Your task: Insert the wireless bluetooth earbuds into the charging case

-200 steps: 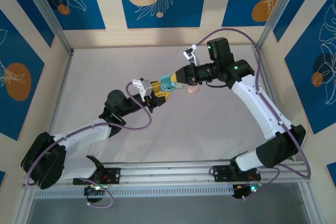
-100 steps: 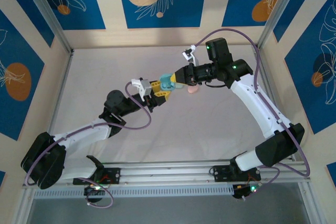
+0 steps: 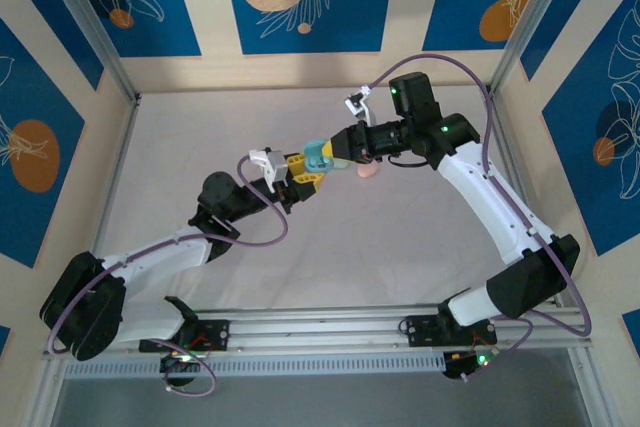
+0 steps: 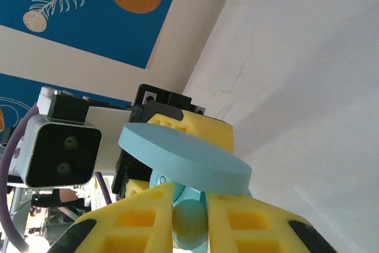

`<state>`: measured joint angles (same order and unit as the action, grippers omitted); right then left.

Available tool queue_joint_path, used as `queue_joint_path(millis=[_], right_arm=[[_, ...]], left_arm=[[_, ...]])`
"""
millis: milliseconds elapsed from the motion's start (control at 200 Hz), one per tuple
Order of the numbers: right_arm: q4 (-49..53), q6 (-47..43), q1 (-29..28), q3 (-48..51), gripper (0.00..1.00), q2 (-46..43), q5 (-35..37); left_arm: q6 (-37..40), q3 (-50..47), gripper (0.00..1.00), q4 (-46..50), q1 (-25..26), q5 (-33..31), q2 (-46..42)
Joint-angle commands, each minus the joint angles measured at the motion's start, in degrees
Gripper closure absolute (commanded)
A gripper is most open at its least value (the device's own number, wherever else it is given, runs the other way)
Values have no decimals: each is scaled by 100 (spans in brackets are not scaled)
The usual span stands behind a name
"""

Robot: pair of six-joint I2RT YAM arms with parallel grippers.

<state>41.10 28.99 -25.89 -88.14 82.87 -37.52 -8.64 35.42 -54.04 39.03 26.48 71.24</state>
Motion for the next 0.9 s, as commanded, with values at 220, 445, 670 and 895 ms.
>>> queue_joint_path(millis=[220,445,670,895], right_arm=[[213,-162,-48,-111,77,80,369],[425,-258,-47,-252,72,87,535],[545,-289,-48,-361,66,73,592],[593,-297,-42,-458,55,8,600]], left_arm=[[-28,167,72,-362,53,66,-80],[-10,176,72,-380,55,50,-80],[6,179,72,-335,56,40,-97],[37,176,72,-326,57,33,-76]])
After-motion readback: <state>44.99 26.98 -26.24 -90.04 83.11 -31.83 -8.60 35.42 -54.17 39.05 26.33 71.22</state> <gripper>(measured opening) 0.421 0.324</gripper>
